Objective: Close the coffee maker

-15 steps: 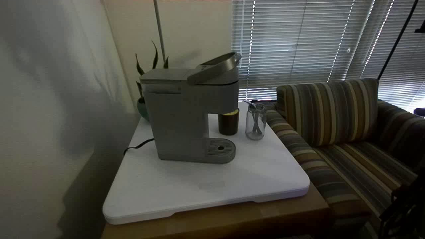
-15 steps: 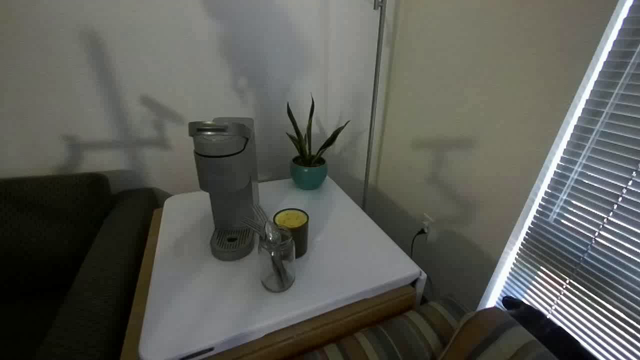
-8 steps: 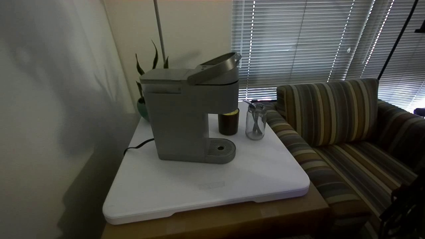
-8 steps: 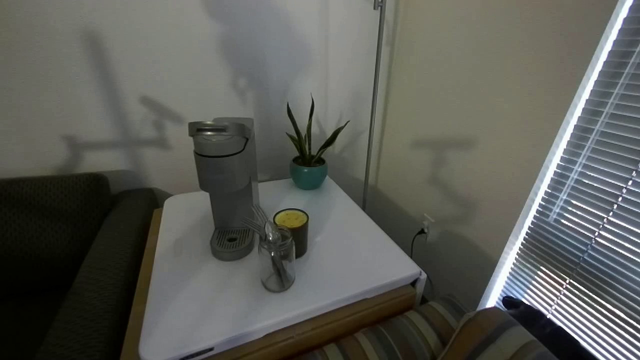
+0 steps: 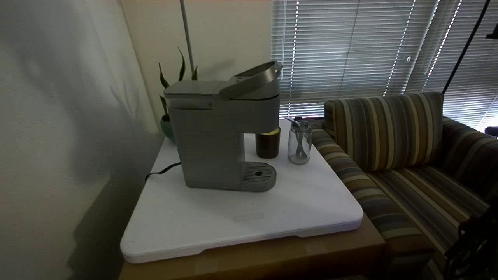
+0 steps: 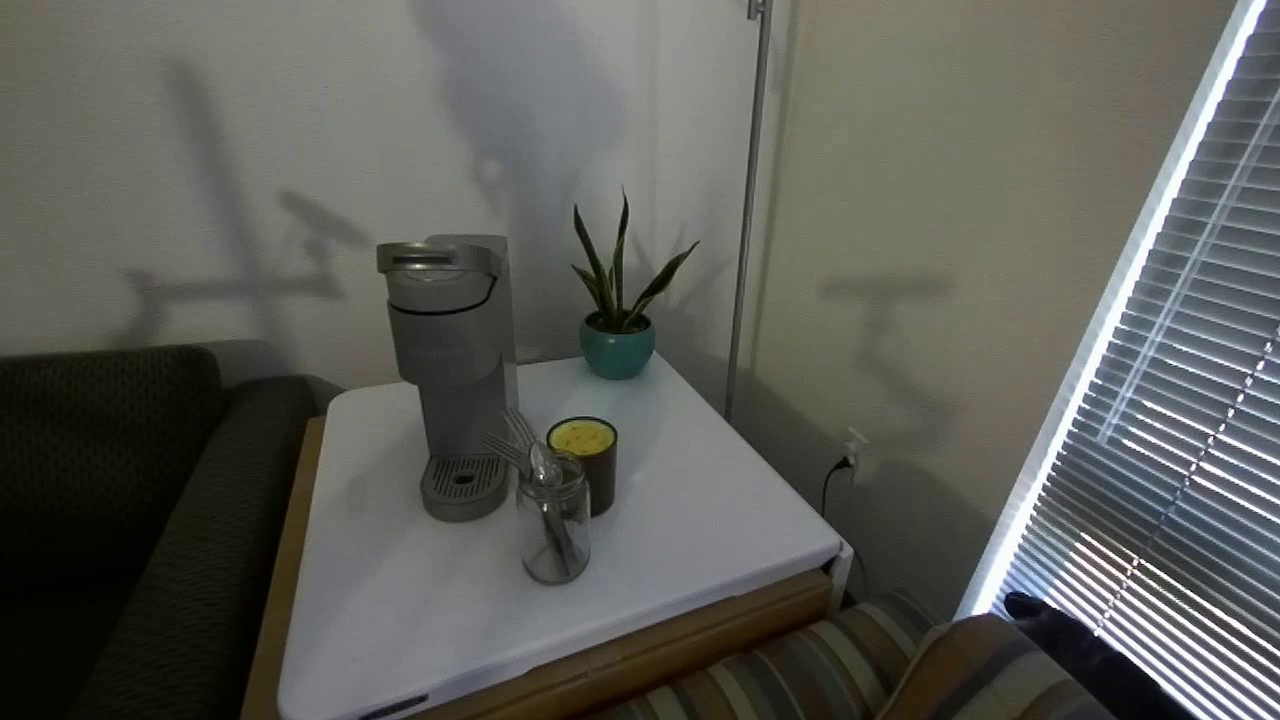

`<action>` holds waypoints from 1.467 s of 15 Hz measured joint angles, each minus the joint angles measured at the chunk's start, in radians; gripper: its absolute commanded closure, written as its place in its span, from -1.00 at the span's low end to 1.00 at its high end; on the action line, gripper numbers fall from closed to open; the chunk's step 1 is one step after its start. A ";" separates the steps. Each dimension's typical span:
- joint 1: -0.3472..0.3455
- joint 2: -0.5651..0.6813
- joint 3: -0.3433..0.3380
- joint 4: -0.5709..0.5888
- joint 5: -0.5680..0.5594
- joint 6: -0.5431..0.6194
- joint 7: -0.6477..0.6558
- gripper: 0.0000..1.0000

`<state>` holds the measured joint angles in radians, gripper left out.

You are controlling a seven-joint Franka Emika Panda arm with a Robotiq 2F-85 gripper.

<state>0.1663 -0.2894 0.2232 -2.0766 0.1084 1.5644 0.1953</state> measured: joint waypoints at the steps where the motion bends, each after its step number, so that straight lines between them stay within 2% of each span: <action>1: 0.000 0.006 -0.002 -0.001 -0.001 0.003 0.000 -1.00; 15: 0.002 0.002 0.001 0.001 -0.001 0.014 0.001 -1.00; 18: 0.001 0.003 -0.003 -0.004 -0.005 0.113 0.001 -1.00; 22: -0.007 0.012 -0.036 -0.044 -0.006 0.343 -0.019 -1.00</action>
<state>0.1595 -0.2775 0.1877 -2.1210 0.1028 1.9072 0.1762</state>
